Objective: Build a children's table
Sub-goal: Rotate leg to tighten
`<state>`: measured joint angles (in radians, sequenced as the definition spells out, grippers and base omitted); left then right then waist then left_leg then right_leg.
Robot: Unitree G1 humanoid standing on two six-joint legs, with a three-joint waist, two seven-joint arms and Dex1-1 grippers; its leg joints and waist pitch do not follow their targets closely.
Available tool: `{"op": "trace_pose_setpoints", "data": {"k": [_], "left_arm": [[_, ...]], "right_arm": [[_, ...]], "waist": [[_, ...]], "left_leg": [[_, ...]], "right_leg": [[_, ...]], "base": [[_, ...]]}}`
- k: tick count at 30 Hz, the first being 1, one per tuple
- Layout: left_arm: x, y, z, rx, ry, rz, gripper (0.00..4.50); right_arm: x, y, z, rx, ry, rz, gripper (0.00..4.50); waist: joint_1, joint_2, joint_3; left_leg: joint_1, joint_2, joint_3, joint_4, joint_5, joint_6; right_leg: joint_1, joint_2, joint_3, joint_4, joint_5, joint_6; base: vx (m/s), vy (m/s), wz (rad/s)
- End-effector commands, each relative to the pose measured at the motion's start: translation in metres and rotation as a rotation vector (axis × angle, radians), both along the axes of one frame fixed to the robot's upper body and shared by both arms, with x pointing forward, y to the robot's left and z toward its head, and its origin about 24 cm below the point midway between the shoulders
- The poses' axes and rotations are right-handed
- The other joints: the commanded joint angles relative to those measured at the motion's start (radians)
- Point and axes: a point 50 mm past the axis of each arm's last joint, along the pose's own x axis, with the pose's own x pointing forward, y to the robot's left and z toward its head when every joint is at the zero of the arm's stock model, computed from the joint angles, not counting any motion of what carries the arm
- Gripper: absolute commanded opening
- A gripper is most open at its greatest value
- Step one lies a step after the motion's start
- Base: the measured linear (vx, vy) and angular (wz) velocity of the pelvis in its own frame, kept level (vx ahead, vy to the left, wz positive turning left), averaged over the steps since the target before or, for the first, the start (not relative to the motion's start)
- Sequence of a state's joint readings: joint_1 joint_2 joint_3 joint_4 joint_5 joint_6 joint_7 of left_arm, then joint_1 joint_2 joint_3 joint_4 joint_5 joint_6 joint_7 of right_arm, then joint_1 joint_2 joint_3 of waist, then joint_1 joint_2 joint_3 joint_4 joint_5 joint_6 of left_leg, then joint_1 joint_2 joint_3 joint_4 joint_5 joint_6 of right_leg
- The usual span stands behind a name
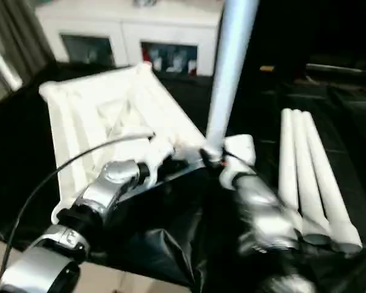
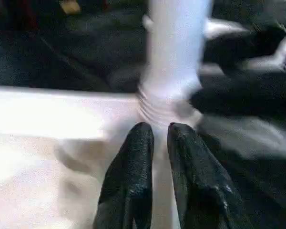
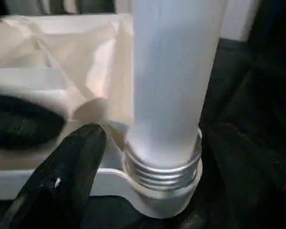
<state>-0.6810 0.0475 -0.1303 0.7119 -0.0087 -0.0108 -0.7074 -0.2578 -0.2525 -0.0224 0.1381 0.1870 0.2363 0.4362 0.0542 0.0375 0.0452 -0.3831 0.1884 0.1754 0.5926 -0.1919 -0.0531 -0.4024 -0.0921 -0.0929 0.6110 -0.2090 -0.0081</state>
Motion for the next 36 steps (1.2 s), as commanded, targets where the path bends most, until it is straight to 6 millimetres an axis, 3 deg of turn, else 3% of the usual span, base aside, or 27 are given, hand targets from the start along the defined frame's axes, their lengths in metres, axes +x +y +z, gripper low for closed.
{"op": "trace_pose_setpoints", "data": {"k": [1, 3, 5, 6, 9, 11, 12, 13, 14, 17, 21, 26, 31, 36], "left_arm": [[0.010, 0.024, 0.017, -0.017, -0.069, 0.103, 1.07], [0.017, 0.051, 0.024, 0.026, -0.108, 0.218, 1.17], [0.023, 0.083, 0.031, 0.065, -0.148, 0.373, 1.45], [0.023, 0.083, 0.031, 0.065, -0.148, 0.373, 1.52], [0.024, 0.152, 0.047, 0.158, -0.211, 0.678, 1.65], [0.014, 0.202, 0.057, 0.289, -0.231, 0.828, 1.65], [0.012, 0.208, 0.059, 0.309, -0.232, 0.848, 1.65], [0.012, 0.208, 0.059, 0.309, -0.232, 0.848, 1.65], [0.007, 0.222, 0.061, 0.348, -0.229, 0.893, 1.65], [-0.003, 0.249, 0.065, 0.485, -0.223, 0.981, 1.65], [-0.010, 0.254, 0.052, 0.584, -0.134, 0.953, 1.65], [-0.021, 0.235, 0.020, 0.570, 0.060, 0.800, 1.65], [-0.031, 0.221, 0.002, 0.584, 0.173, 0.664, 1.65], [-0.047, 0.197, -0.020, 0.569, 0.299, 0.497, 1.65]], "right_arm": [[-0.007, 0.002, 0.006, 0.015, -0.004, 0.075, 3.85], [-0.013, 0.002, 0.004, 0.004, 0.011, 0.122, 3.85], [-0.017, 0.006, 0.000, -0.014, 0.032, 0.156, 3.85], [-0.017, 0.006, 0.000, -0.014, 0.032, 0.156, 3.85], [-0.024, 0.016, -0.009, -0.029, 0.085, 0.212, 3.85], [-0.022, 0.023, -0.017, -0.064, 0.118, 0.207, 3.85], [-0.021, 0.024, -0.018, -0.075, 0.122, 0.203, 3.85], [-0.021, 0.024, -0.018, -0.075, 0.122, 0.203, 3.85], [-0.019, 0.024, -0.022, -0.098, 0.135, 0.194, 3.85], [-0.011, 0.025, -0.030, -0.147, 0.163, 0.150, 3.85], [0.000, 0.030, -0.037, -0.158, 0.179, 0.082, 3.85], [0.019, 0.043, -0.042, -0.146, 0.182, 0.009, 3.85], [0.034, 0.046, -0.037, -0.131, 0.157, -0.064, 3.85], [0.047, 0.042, -0.024, -0.118, 0.119, -0.138, 3.85]], "waist": [[0.006, -0.014, -0.076], [0.004, -0.010, -0.071], [-0.002, -0.007, -0.067], [-0.005, -0.008, -0.066], [-0.009, -0.009, -0.064], [-0.016, -0.005, -0.064], [-0.017, -0.009, -0.065], [-0.020, -0.008, -0.063], [-0.016, -0.003, -0.064], [-0.009, -0.002, -0.062], [0.001, -0.004, -0.062], [-0.001, -0.001, -0.060], [-0.003, -0.001, -0.061], [-0.010, -0.003, -0.061]], "left_leg": [[0.005, 0.039, -0.013, -0.047, 0.010, 0.184], [0.003, 0.039, -0.013, -0.047, -0.017, 0.193], [0.009, 0.040, -0.011, -0.051, -0.072, 0.155], [0.010, 0.039, -0.012, -0.053, -0.079, 0.146], [0.010, 0.041, -0.014, -0.058, -0.105, 0.107], [0.013, 0.042, -0.016, -0.061, -0.107, 0.082], [0.016, 0.044, -0.016, -0.061, -0.103, 0.076], [0.013, 0.042, -0.017, -0.062, -0.096, 0.075], [0.020, 0.043, -0.014, -0.060, -0.091, 0.064], [0.022, 0.042, -0.011, -0.061, -0.096, 0.050], [0.023, 0.041, -0.010, -0.063, -0.103, 0.027], [0.022, 0.041, -0.010, -0.068, -0.165, -0.018], [0.023, 0.040, -0.011, -0.069, -0.182, -0.019], [0.019, 0.038, -0.009, -0.067, -0.153, -0.009]], "right_leg": [[0.071, -0.062, 0.054, -0.046, 0.170, -0.264], [0.070, -0.060, 0.050, -0.050, 0.140, -0.260], [0.065, -0.054, 0.048, -0.059, 0.039, -0.248], [0.065, -0.053, 0.048, -0.060, 0.024, -0.245], [0.064, -0.050, 0.048, -0.060, -0.016, -0.231], [0.061, -0.051, 0.048, -0.058, -0.026, -0.222], [0.059, -0.050, 0.049, -0.056, -0.018, -0.225], [0.059, -0.048, 0.050, -0.053, -0.012, -0.227], [0.054, -0.050, 0.052, -0.051, 0.003, -0.237], [0.050, -0.050, 0.054, -0.051, 0.004, -0.243], [0.049, -0.051, 0.056, -0.049, 0.014, -0.241], [0.049, -0.059, 0.059, -0.053, -0.057, -0.247], [0.049, -0.059, 0.059, -0.057, -0.083, -0.238], [0.052, -0.054, 0.059, -0.052, -0.055, -0.243]], "base": [[0.000, 0.000, 0.00], [0.000, 0.000, 0.00], [0.000, 0.000, 0.00], [0.000, 0.000, 0.00], [0.000, 0.000, 0.00], [0.000, 0.000, 0.00], [0.000, 0.000, 0.00], [0.000, 0.000, 0.00], [0.000, 0.000, 0.00], [0.000, 0.000, 0.00], [0.000, 0.000, 0.00], [0.000, 0.000, 0.00], [0.000, 0.000, 0.00], [0.000, 0.000, 0.00]]}}
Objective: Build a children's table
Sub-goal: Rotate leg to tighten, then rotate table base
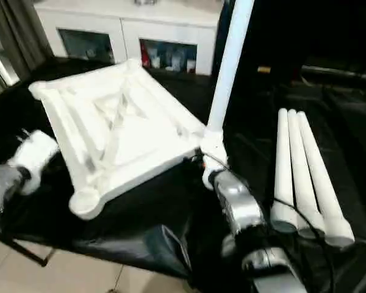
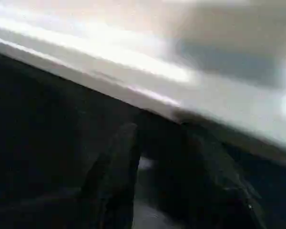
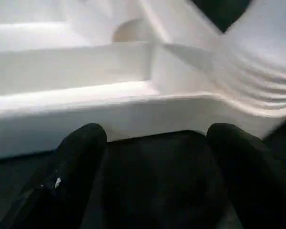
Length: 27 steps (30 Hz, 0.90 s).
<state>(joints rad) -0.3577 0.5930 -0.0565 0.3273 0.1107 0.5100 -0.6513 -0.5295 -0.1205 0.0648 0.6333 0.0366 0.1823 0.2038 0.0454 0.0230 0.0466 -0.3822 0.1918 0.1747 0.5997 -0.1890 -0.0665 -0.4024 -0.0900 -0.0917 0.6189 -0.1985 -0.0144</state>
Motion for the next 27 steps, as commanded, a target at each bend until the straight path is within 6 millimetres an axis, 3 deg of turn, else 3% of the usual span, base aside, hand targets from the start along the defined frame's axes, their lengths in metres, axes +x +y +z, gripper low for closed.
{"op": "trace_pose_setpoints", "data": {"k": [1, 3, 6, 13, 14, 17, 18, 19, 22, 24, 27], "left_arm": [[-0.001, -0.009, 0.000, -0.023, 0.015, -0.038, 1.65], [0.003, -0.025, 0.001, -0.070, -0.017, -0.077, 1.65], [0.004, -0.034, 0.002, -0.094, -0.012, -0.105, 1.65], [0.008, -0.062, 0.002, -0.119, -0.034, -0.182, 1.65], [0.009, -0.072, 0.002, -0.137, -0.042, -0.214, 1.65], [0.011, -0.088, 0.002, -0.158, -0.060, -0.259, 1.65], [0.013, -0.099, 0.002, -0.175, -0.070, -0.284, 1.65], [0.013, -0.099, 0.002, -0.175, -0.070, -0.284, 1.65], [0.018, -0.133, 0.005, -0.226, -0.155, -0.381, 1.65], [0.018, -0.137, 0.006, -0.231, -0.163, -0.388, 1.65], [0.017, -0.146, 0.007, -0.256, -0.170, -0.399, 1.65]], "right_arm": [[0.005, -0.001, 0.013, 0.017, -0.048, -0.018, 3.85], [0.003, -0.004, 0.025, 0.021, -0.076, -0.009, 3.85], [0.000, -0.011, 0.030, -0.009, -0.069, -0.031, 3.85], [-0.018, -0.030, 0.036, -0.065, -0.001, -0.070, 3.85], [-0.022, -0.035, 0.037, -0.074, 0.022, -0.086, 3.85], [-0.029, -0.045, 0.040, -0.077, 0.060, -0.126, 3.85], [-0.031, -0.053, 0.041, -0.087, 0.079, -0.166, 3.85], [-0.031, -0.053, 0.041, -0.087, 0.079, -0.166, 3.85], [-0.037, -0.070, 0.057, -0.077, 0.099, -0.271, 3.85], [-0.038, -0.071, 0.059, -0.074, 0.100, -0.278, 3.85], [-0.040, -0.076, 0.072, -0.077, 0.097, -0.300, 3.85]], "waist": [[-0.001, 0.011, -0.063], [-0.001, 0.009, -0.064], [0.005, 0.012, -0.064], [0.010, 0.013, -0.064], [0.010, 0.022, -0.065], [0.009, 0.017, -0.064], [0.010, 0.025, -0.064], [0.009, 0.021, -0.065], [0.004, 0.022, -0.062], [0.009, 0.020, -0.064], [-0.002, 0.021, -0.065]], "left_leg": [[0.018, 0.034, -0.008, -0.074, -0.149, 0.007], [0.018, 0.033, -0.007, -0.071, -0.133, 0.021], [0.020, 0.034, -0.008, -0.071, -0.116, 0.027], [0.021, 0.032, -0.009, -0.074, -0.136, 0.006], [0.019, 0.031, -0.011, -0.074, -0.144, 0.001], [0.025, 0.033, -0.009, -0.073, -0.160, 0.001], [0.022, 0.031, -0.010, -0.073, -0.163, 0.001], [0.020, 0.031, -0.011, -0.072, -0.158, 0.001], [0.018, 0.028, -0.010, -0.070, -0.157, 0.004], [0.016, 0.028, -0.010, -0.068, -0.138, 0.011], [0.010, 0.025, -0.012, -0.067, -0.116, 0.018]], "right_leg": [[0.052, -0.056, 0.058, -0.060, -0.058, -0.235], [0.055, -0.052, 0.057, -0.060, -0.032, -0.231], [0.055, -0.051, 0.056, -0.059, -0.022, -0.222], [0.058, -0.048, 0.057, -0.064, -0.031, -0.202], [0.058, -0.050, 0.057, -0.064, -0.042, -0.200], [0.057, -0.047, 0.059, -0.071, -0.048, -0.196], [0.057, -0.051, 0.060, -0.069, -0.062, -0.199], [0.060, -0.050, 0.059, -0.071, -0.071, -0.194], [0.060, -0.047, 0.059, -0.079, -0.095, -0.187], [0.061, -0.050, 0.060, -0.077, -0.092, -0.183], [0.066, -0.049, 0.057, -0.075, -0.088, -0.175]], "base": [[0.000, 0.000, 0.00], [0.000, 0.000, 0.00], [0.000, 0.000, 0.00], [0.000, 0.000, 0.00], [0.000, 0.000, 0.00], [0.000, 0.000, 0.00], [0.000, 0.000, 0.00], [0.000, 0.000, 0.00], [0.000, 0.000, 0.00], [0.000, 0.000, 0.00], [0.000, 0.000, 0.00]]}}
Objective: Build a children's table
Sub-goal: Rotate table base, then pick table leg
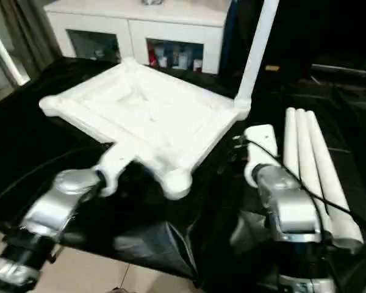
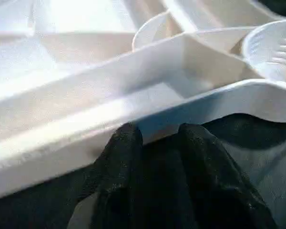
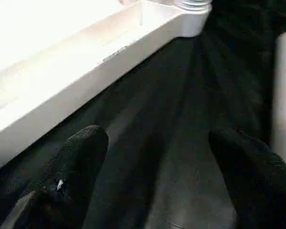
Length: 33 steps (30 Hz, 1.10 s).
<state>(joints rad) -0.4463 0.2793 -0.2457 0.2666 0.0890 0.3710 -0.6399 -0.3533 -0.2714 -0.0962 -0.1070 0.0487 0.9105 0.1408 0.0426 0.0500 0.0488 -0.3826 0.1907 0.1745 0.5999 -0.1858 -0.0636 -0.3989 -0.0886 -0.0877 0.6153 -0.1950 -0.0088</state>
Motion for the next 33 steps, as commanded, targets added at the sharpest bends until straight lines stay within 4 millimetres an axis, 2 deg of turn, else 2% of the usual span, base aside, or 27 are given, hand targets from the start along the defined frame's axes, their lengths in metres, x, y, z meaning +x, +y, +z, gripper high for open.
{"op": "trace_pose_setpoints", "data": {"k": [1, 2, 6, 7, 8, 12, 13, 14, 15, 16, 17, 18, 19, 21, 23, 27, 33], "left_arm": [[0.001, -0.002, 0.004, -0.014, -0.019, -0.001, 1.65], [-0.001, -0.005, 0.006, -0.043, -0.026, -0.014, 1.65], [-0.001, -0.001, 0.008, -0.028, -0.046, -0.012, 1.65], [-0.001, 0.004, 0.009, -0.009, -0.055, -0.011, 1.65], [-0.001, 0.005, 0.009, -0.005, -0.057, -0.011, 1.65], [-0.001, 0.008, 0.014, -0.013, -0.070, -0.035, 1.65], [-0.001, 0.008, 0.014, -0.013, -0.070, -0.035, 1.65], [-0.005, 0.007, 0.018, -0.030, -0.072, -0.084, 1.65], [-0.011, 0.005, 0.023, -0.051, -0.062, -0.155, 1.65], [-0.011, 0.005, 0.023, -0.051, -0.062, -0.155, 1.65], [-0.016, 0.003, 0.026, -0.063, -0.053, -0.203, 1.65], [-0.023, 0.001, 0.029, -0.071, -0.033, -0.266, 1.65], [-0.030, -0.001, 0.030, -0.074, -0.001, -0.323, 1.65], [-0.033, -0.002, 0.031, -0.075, 0.016, -0.348, 1.65], [-0.035, -0.003, 0.031, -0.075, 0.026, -0.364, 1.65], [-0.037, -0.004, 0.032, -0.083, 0.039, -0.387, 1.65], [-0.044, -0.009, 0.045, -0.145, 0.060, -0.461, 1.65]], "right_arm": [[0.000, -0.004, 0.011, 0.005, -0.012, -0.022, 3.85], [0.000, -0.009, 0.016, -0.004, -0.006, -0.044, 3.85], [-0.002, -0.023, 0.024, -0.049, 0.034, -0.107, 3.85], [-0.002, -0.031, 0.025, -0.067, 0.058, -0.143, 3.85], [-0.003, -0.033, 0.025, -0.070, 0.062, -0.150, 3.85], [-0.005, -0.042, 0.027, -0.060, 0.090, -0.195, 3.85], [-0.005, -0.042, 0.027, -0.060, 0.090, -0.195, 3.85], [-0.005, -0.045, 0.029, -0.054, 0.104, -0.213, 3.85], [-0.006, -0.049, 0.027, -0.034, 0.136, -0.230, 3.85], [-0.006, -0.049, 0.027, -0.034, 0.136, -0.230, 3.85], [-0.007, -0.050, 0.026, -0.020, 0.162, -0.239, 3.85], [-0.009, -0.052, 0.023, -0.001, 0.201, -0.243, 3.85], [-0.012, -0.053, 0.018, 0.014, 0.245, -0.256, 3.85], [-0.014, -0.055, 0.015, 0.006, 0.257, -0.274, 3.85], [-0.014, -0.057, 0.014, 0.000, 0.262, -0.286, 3.85], [-0.017, -0.057, 0.007, 0.029, 0.301, -0.288, 3.85], [-0.021, -0.055, -0.003, 0.075, 0.368, -0.288, 3.85]], "waist": [[-0.002, -0.006, -0.067], [-0.007, -0.010, -0.068], [-0.009, -0.007, -0.068], [-0.011, -0.020, -0.068], [-0.008, -0.012, -0.068], [-0.008, -0.015, -0.069], [-0.007, -0.013, -0.070], [-0.005, -0.021, -0.071], [-0.005, -0.024, -0.070], [-0.004, -0.021, -0.071], [-0.006, -0.022, -0.068], [-0.006, -0.026, -0.069], [-0.004, -0.022, -0.066], [-0.005, -0.022, -0.065], [-0.007, -0.023, -0.062], [-0.008, -0.023, -0.061], [-0.009, -0.034, -0.057]], "left_leg": [[0.011, 0.026, -0.011, -0.067, -0.122, 0.017], [0.012, 0.026, -0.010, -0.065, -0.122, 0.021], [0.015, 0.027, -0.010, -0.064, -0.113, 0.028], [0.014, 0.027, -0.009, -0.063, -0.109, 0.031], [0.015, 0.027, -0.009, -0.063, -0.097, 0.031], [0.015, 0.026, -0.007, -0.061, -0.082, 0.033], [0.015, 0.027, -0.008, -0.060, -0.073, 0.034], [0.015, 0.029, -0.009, -0.062, -0.066, 0.038], [0.015, 0.029, -0.007, -0.062, -0.066, 0.039], [0.015, 0.030, -0.008, -0.062, -0.057, 0.040], [0.018, 0.029, -0.004, -0.060, -0.068, 0.040], [0.018, 0.029, -0.006, -0.062, -0.066, 0.040], [0.017, 0.030, -0.004, -0.062, -0.067, 0.040], [0.019, 0.028, -0.002, -0.062, -0.083, 0.032], [0.020, 0.028, -0.002, -0.064, -0.114, 0.016], [0.022, 0.027, -0.003, -0.067, -0.136, -0.001], [0.019, 0.022, -0.001, -0.068, -0.159, -0.013]], "right_leg": [[0.061, -0.050, 0.053, -0.072, -0.099, -0.181], [0.060, -0.050, 0.053, -0.075, -0.110, -0.182], [0.057, -0.047, 0.054, -0.074, -0.122, -0.186], [0.058, -0.046, 0.054, -0.074, -0.124, -0.186], [0.058, -0.047, 0.055, -0.071, -0.122, -0.187], [0.057, -0.048, 0.055, -0.070, -0.107, -0.188], [0.058, -0.048, 0.055, -0.067, -0.093, -0.192], [0.059, -0.050, 0.055, -0.063, -0.087, -0.198], [0.057, -0.049, 0.056, -0.065, -0.088, -0.199], [0.058, -0.051, 0.056, -0.060, -0.081, -0.206], [0.053, -0.047, 0.057, -0.064, -0.083, -0.207], [0.057, -0.050, 0.057, -0.060, -0.084, -0.210], [0.054, -0.050, 0.058, -0.061, -0.098, -0.209], [0.052, -0.049, 0.058, -0.064, -0.124, -0.206], [0.051, -0.049, 0.059, -0.070, -0.179, -0.185], [0.050, -0.047, 0.060, -0.075, -0.223, -0.163], [0.047, -0.046, 0.064, -0.079, -0.299, -0.135]], "base": [[0.000, 0.000, 0.00], [0.000, 0.000, 0.00], [0.000, 0.000, 0.00], [0.000, 0.000, 0.00], [0.000, 0.000, 0.00], [0.000, 0.000, 0.00], [0.000, 0.000, 0.00], [0.000, 0.000, 0.00], [0.000, 0.000, 0.00], [0.000, 0.000, 0.00], [0.000, 0.000, 0.00], [0.000, 0.000, 0.00], [0.000, 0.000, 0.00], [0.000, 0.000, 0.00], [0.000, 0.000, 0.00], [0.000, 0.000, 0.00], [0.000, 0.000, 0.00]]}}
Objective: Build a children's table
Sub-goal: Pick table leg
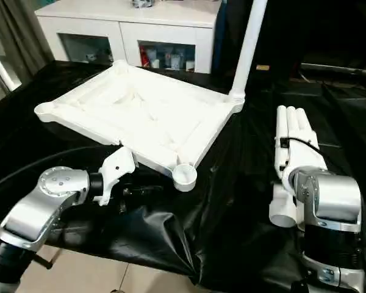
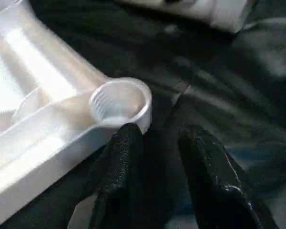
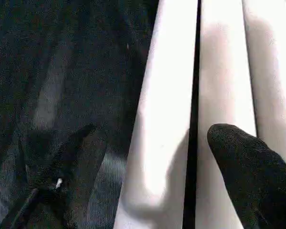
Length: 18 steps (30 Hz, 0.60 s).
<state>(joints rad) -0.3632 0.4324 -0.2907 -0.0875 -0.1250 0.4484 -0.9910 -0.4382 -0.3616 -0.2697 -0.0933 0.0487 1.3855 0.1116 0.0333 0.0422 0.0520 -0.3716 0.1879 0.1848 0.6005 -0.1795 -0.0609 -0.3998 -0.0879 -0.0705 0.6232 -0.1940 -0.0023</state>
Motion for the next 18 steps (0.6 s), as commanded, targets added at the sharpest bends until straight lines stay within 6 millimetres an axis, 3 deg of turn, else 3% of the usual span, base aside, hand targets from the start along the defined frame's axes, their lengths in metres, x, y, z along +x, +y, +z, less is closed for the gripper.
{"op": "trace_pose_setpoints", "data": {"k": [1, 8, 13, 18], "left_arm": [[-0.003, -0.002, 0.010, -0.024, -0.002, -0.042, 1.65], [-0.002, -0.005, 0.015, -0.020, -0.020, -0.055, 1.65], [-0.003, -0.005, 0.018, -0.019, -0.022, -0.059, 1.65], [-0.004, -0.006, 0.020, -0.026, -0.021, -0.069, 1.74]], "right_arm": [[-0.004, -0.002, -0.009, 0.041, 0.041, -0.017, 3.85], [-0.002, 0.000, -0.015, 0.070, 0.057, -0.016, 3.85], [-0.002, 0.001, -0.021, 0.089, 0.081, -0.012, 3.85], [-0.002, 0.003, -0.023, 0.096, 0.086, -0.012, 3.42]], "waist": [[0.002, -0.025, -0.061], [-0.001, -0.030, -0.058], [0.000, -0.032, -0.060], [0.003, -0.032, -0.062]], "left_leg": [[0.011, 0.026, -0.011, -0.068, -0.167, -0.016], [0.015, 0.024, -0.009, -0.069, -0.198, -0.026], [0.013, 0.024, -0.008, -0.068, -0.179, -0.024], [0.013, 0.025, -0.007, -0.067, -0.156, -0.020]], "right_leg": [[0.045, -0.047, 0.049, -0.087, -0.305, -0.142], [0.039, -0.043, 0.051, -0.094, -0.354, -0.117], [0.040, -0.042, 0.051, -0.090, -0.324, -0.126], [0.043, -0.043, 0.053, -0.085, -0.286, -0.139]], "base": [[0.000, 0.000, 0.00], [0.000, 0.000, 0.00], [0.000, 0.000, 0.00], [0.000, 0.000, 0.00]]}}
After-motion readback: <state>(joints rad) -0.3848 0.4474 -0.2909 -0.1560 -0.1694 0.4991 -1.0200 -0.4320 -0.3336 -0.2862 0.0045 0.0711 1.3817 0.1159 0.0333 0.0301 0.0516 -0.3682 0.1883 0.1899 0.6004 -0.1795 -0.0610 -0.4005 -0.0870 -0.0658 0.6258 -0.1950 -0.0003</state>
